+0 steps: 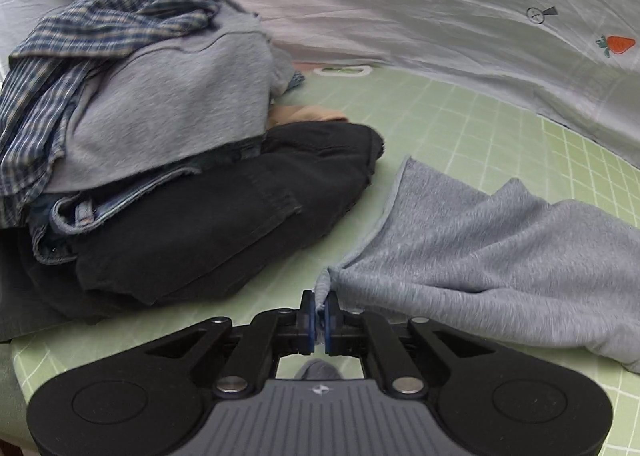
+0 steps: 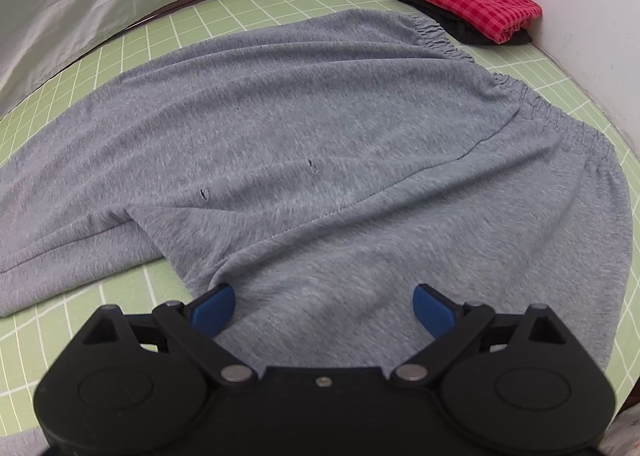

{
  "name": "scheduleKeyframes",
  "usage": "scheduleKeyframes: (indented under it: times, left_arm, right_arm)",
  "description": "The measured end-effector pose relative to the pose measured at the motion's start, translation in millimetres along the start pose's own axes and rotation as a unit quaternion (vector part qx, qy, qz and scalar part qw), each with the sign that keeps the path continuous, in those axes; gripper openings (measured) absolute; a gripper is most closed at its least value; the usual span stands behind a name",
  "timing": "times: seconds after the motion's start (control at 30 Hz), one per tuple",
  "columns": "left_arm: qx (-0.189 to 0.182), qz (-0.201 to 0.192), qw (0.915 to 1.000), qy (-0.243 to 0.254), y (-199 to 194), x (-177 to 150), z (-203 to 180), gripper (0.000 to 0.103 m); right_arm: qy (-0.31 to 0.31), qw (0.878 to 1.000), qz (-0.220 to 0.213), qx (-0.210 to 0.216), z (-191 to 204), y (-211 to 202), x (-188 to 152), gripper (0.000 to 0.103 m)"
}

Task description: Fold clothes

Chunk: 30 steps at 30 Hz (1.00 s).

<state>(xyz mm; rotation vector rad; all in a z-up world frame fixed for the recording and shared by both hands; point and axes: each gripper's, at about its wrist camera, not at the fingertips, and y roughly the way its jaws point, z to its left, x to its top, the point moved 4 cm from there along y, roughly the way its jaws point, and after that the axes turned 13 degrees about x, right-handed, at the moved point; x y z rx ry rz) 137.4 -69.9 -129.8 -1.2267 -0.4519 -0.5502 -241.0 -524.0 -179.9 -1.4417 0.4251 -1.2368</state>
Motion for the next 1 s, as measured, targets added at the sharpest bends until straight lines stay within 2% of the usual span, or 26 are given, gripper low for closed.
scheduleKeyframes:
  times: [0.1,0.23,0.33,0.47,0.57,0.63,0.7,0.83,1.0]
  left_arm:
    - [0.009,0.002,0.9998,-0.018,-1.0,-1.2,14.4,0.012]
    - [-0.025,-0.01,0.9989,-0.037,-6.3,11.6,16.9,0.029]
    - [-0.053,-0.019,0.9976,-0.042,-7.0,23.1,11.4,0.032]
    - [-0.059,-0.027,0.9979,0.0,7.9,41.7,-19.6,0.037]
    - [-0.072,-0.016,0.9972,0.014,23.1,51.0,-41.0,0.042]
    - [-0.067,-0.016,0.9972,0.028,34.4,57.1,-54.4,0.053]
    - [-0.058,-0.011,0.9971,0.047,47.2,61.6,-65.6,0.059]
    - [-0.052,-0.001,0.9957,0.077,64.3,66.2,-80.9,0.065]
    - [-0.061,0.001,0.9959,0.067,68.0,66.6,-81.1,0.07]
  right_arm:
    - [-0.003,1.0,0.0,0.004,0.8,-1.5,0.7,0.097]
    - [-0.007,1.0,-0.009,0.006,2.4,-6.0,5.2,0.097]
    - [-0.008,1.0,-0.01,0.007,4.1,-5.5,7.3,0.097]
    - [-0.013,1.0,-0.012,0.01,7.8,-3.7,12.2,0.097]
    - [-0.017,1.0,-0.016,0.015,10.6,-2.5,17.6,0.097]
    - [-0.017,0.999,-0.026,0.024,11.5,-2.4,28.1,0.097]
    - [-0.014,0.999,-0.041,0.03,11.1,-1.3,43.7,0.097]
    - [-0.02,0.997,-0.064,0.027,2.1,9.8,80.9,0.098]
    - [-0.033,0.996,-0.085,0.004,-20.8,35.0,131.8,0.098]
